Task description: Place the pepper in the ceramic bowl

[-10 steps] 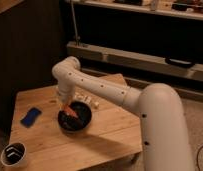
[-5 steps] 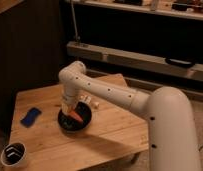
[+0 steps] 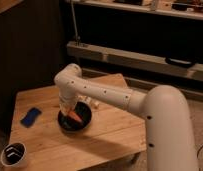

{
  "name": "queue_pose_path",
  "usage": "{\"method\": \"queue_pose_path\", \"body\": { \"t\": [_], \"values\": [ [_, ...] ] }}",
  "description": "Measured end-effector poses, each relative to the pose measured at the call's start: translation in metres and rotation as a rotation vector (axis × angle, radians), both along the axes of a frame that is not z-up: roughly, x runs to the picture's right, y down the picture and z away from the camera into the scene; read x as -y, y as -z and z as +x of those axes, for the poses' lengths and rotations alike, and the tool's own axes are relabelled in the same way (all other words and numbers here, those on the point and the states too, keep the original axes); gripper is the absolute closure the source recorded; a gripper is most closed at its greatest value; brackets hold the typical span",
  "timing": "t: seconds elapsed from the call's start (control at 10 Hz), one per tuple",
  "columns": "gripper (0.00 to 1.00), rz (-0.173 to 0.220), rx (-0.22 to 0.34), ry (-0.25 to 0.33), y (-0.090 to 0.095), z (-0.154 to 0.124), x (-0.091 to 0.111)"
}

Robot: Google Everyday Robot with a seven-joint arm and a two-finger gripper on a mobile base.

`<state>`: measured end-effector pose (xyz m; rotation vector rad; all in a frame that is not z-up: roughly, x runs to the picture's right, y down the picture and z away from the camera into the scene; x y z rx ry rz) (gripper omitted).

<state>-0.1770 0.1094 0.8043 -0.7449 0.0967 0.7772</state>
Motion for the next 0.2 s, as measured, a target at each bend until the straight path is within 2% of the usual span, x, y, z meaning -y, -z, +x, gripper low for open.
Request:
{"method": "queue_pose_path", "body": {
  "t": [0.2],
  "values": [
    [0.2,-0.001,0.001,0.001,0.0001,-0.0004,-0.0004]
  ]
}}
